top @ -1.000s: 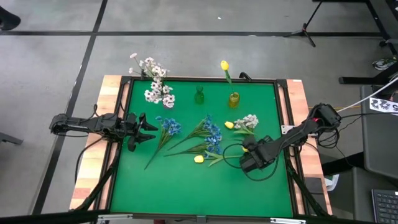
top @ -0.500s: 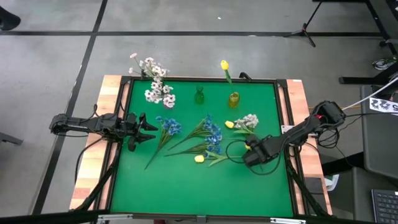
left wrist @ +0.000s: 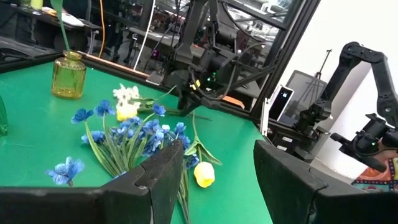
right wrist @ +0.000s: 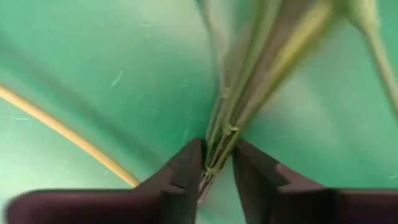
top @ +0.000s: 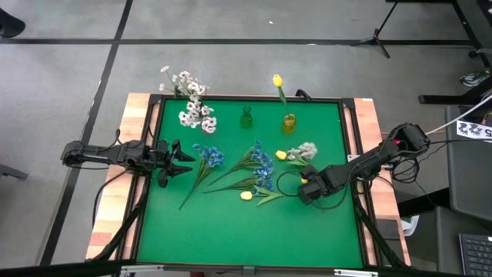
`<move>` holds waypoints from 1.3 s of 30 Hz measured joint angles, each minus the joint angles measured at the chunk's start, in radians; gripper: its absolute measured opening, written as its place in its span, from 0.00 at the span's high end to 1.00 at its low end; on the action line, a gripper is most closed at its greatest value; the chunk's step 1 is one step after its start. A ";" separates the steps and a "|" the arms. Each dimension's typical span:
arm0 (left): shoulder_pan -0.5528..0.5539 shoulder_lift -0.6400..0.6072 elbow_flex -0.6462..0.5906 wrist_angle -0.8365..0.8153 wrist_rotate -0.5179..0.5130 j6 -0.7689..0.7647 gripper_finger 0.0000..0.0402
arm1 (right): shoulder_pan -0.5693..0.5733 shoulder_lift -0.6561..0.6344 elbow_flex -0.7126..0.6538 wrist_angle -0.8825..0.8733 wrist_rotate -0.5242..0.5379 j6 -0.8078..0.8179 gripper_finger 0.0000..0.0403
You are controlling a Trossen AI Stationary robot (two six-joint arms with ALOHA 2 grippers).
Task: Sort flowers into vase by color
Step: Put the white flower into the violet vase
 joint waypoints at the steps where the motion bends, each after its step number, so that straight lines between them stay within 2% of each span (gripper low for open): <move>1: 0.000 0.000 0.000 0.000 0.000 0.000 0.52 | 0.000 0.001 0.005 -0.001 0.000 0.000 0.86; 4: 0.000 0.000 0.000 0.000 0.000 0.000 0.52 | 0.002 0.003 0.024 -0.021 0.000 -0.014 0.96; 8: 0.000 0.000 0.000 0.000 0.000 -0.001 0.52 | 0.002 0.008 0.060 -0.068 0.017 -0.022 0.94; 15: 0.000 0.000 0.000 0.000 0.000 -0.002 0.52 | 0.002 0.008 0.167 -0.119 0.166 -0.052 0.97; 19: 0.000 0.000 0.000 0.000 0.000 -0.002 0.52 | 0.002 0.008 0.248 -0.146 0.283 -0.092 0.97; 27: 0.000 0.000 0.000 0.000 0.000 -0.002 0.52 | 0.003 0.006 0.420 -0.311 0.623 -0.137 0.97; 33: 0.000 0.000 0.000 0.000 0.000 -0.002 0.52 | 0.003 0.005 0.534 -0.322 0.813 -0.265 0.98; 39: 0.000 0.000 0.000 0.000 0.000 0.002 0.52 | 0.003 0.004 0.572 -0.321 1.044 -0.368 0.98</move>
